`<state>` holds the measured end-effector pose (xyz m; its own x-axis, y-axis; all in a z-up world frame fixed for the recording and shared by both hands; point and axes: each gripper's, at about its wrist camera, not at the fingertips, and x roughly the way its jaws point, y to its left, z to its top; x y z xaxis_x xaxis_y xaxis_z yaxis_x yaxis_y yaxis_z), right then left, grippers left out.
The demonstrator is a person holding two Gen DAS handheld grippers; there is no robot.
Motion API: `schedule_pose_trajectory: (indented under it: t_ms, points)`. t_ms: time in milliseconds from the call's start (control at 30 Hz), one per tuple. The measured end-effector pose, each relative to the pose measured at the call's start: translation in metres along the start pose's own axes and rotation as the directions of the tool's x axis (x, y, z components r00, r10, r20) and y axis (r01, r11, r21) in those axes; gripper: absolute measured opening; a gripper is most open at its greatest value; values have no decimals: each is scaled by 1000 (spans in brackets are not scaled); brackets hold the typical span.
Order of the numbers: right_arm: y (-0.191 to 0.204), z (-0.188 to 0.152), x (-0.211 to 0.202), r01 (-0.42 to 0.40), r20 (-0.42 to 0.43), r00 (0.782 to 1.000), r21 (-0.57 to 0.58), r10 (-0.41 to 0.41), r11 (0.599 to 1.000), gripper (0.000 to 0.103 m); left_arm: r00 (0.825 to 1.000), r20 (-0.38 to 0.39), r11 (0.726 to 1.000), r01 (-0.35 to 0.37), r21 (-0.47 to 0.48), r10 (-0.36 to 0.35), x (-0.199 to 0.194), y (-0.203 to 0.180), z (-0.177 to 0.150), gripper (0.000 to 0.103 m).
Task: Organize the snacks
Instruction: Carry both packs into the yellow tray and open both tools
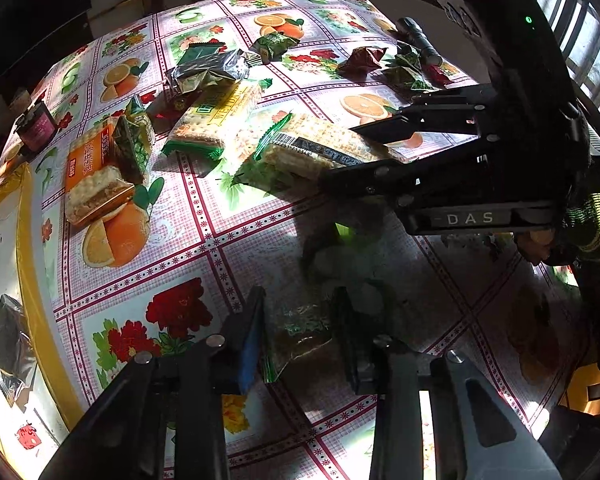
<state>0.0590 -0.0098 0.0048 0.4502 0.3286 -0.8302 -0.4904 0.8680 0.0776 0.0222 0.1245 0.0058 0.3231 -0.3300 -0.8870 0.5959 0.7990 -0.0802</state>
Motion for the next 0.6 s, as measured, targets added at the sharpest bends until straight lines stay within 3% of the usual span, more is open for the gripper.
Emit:
schedule_pose_trajectory:
  t_ms: [100, 200, 467, 500, 600]
  points:
    - [-5, -8, -14, -33, 52, 998, 84, 29, 996, 50, 1000, 12, 999, 0, -39, 0, -8, 5, -4, 20]
    - [-7, -12, -28, -71, 104, 993, 147, 56, 987, 50, 1000, 23, 997, -6, -77, 7, -15, 11, -8, 16]
    - [4, -18, -50, -133, 180, 979, 192, 98, 972, 50, 999, 38, 989, -25, -146, 31, -29, 22, -23, 13]
    - [6, -18, -52, -143, 184, 977, 198, 107, 970, 50, 999, 41, 987, -28, -159, 35, -32, 24, -25, 4]
    - [11, -20, -57, -158, 204, 972, 207, 116, 966, 50, 998, 49, 979, -26, -200, 36, -38, 34, -29, 4]
